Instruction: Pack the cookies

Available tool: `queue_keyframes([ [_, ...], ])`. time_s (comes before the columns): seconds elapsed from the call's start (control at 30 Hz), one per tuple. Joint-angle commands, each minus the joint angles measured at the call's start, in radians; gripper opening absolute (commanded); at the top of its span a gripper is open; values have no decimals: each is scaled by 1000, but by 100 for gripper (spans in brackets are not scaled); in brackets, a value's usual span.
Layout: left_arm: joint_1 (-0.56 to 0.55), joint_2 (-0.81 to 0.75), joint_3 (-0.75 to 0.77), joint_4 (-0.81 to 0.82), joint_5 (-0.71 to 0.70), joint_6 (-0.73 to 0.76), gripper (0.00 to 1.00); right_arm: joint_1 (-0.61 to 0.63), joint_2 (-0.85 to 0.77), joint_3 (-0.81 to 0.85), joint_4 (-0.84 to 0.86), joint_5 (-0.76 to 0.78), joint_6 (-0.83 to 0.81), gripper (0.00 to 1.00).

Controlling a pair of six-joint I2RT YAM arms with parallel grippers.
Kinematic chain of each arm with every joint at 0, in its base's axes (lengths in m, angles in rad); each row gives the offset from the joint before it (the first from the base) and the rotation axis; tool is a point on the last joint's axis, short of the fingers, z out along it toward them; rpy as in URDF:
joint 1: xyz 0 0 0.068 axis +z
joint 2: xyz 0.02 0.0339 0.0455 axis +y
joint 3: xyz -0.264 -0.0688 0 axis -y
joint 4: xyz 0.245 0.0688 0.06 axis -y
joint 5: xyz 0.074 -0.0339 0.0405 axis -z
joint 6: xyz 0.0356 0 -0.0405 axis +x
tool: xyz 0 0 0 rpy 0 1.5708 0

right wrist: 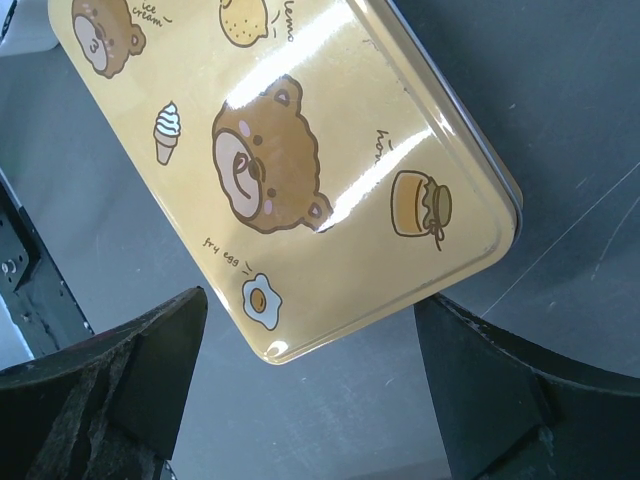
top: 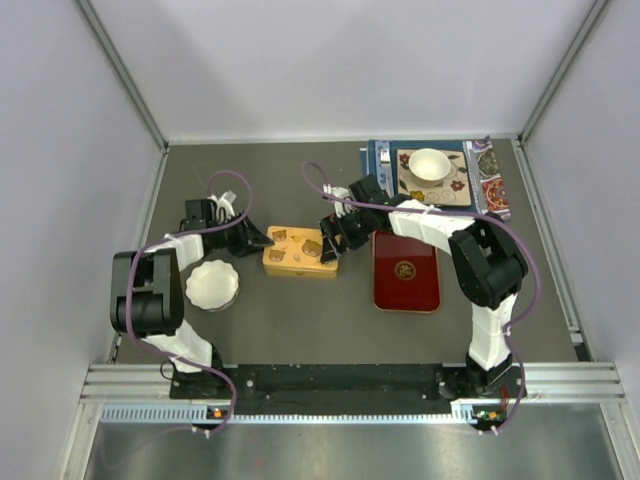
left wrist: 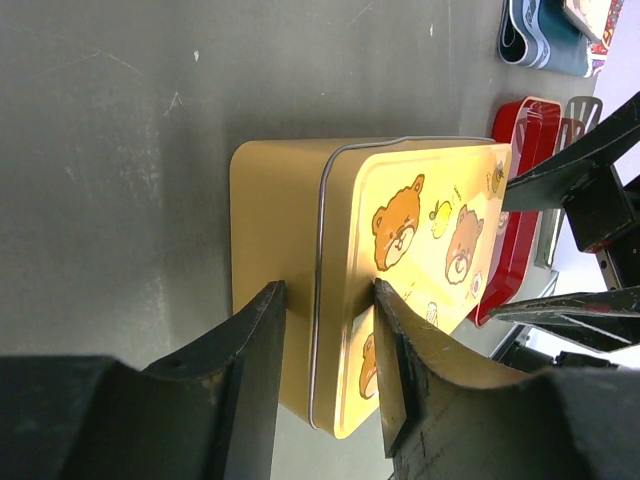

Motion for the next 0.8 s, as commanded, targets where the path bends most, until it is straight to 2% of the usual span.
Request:
queue_keyframes([
  [0.0, -17, 56, -21, -48, -92, 20, 0, 29, -10, 42, 37, -13, -18, 84],
  [0.17, -19, 14, -20, -68, -130, 33, 0, 29, -21, 44, 31, 3, -21, 84],
  [0.23, -18, -4, -21, -71, -136, 37, 11, 29, -23, 44, 30, 3, -22, 84],
  [0.3, -19, -24, -20, -74, -136, 39, 30, 29, -21, 45, 28, 1, -21, 84],
  [0.33, -18, -30, -20, -77, -135, 40, 45, 27, -19, 45, 28, 1, -19, 84],
  [0.4, -17, -41, -14, -79, -124, 42, 57, 27, -15, 47, 27, -2, -19, 84],
  [0.43, -17, -42, -12, -77, -118, 43, 67, 27, -13, 48, 27, -2, -19, 84],
  [0.6, -18, -43, -6, -79, -87, 45, 85, 29, -12, 51, 22, -1, -19, 84],
  [0.77, -19, -52, -12, -71, -69, 43, 90, 27, -13, 53, 20, 1, -24, 84],
])
